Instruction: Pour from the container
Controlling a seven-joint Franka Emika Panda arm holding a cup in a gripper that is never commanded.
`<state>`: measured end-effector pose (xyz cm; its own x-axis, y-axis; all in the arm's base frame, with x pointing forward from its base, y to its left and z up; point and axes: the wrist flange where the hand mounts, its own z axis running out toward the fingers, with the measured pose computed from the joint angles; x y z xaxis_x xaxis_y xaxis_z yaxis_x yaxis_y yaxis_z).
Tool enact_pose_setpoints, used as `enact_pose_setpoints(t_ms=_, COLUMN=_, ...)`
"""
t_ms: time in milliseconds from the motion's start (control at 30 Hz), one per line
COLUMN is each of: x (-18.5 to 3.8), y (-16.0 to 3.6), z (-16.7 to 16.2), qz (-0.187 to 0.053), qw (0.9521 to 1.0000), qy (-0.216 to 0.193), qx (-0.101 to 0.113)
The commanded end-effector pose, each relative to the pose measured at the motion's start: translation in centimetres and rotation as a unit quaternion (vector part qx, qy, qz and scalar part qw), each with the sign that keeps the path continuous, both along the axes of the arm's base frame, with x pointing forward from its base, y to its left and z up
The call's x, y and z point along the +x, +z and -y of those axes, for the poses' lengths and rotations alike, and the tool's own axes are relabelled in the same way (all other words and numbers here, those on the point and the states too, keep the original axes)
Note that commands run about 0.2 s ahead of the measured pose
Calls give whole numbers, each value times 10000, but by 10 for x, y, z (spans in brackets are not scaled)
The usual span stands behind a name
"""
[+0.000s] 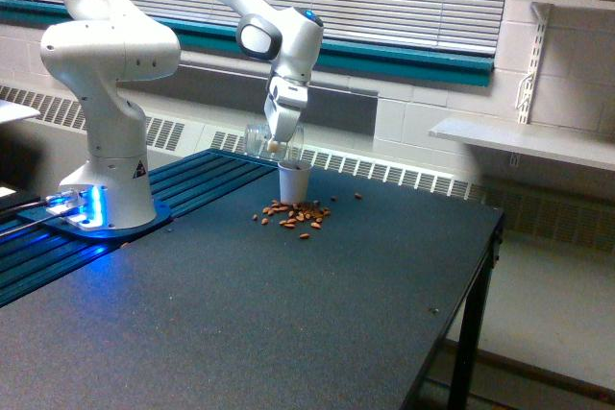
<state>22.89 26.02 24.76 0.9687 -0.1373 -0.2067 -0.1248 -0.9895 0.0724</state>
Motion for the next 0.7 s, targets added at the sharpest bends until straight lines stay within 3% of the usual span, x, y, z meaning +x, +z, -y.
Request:
enact_pose_setpoints(t_ms=33, x=1, y=4, z=-1, qz=-9, qw=10000, qy=23, qx=55)
enact_pose_setpoints(t_ms=700, x=-8, y=9, z=-7, qz=83, qw=9999, qy=40, qx=77)
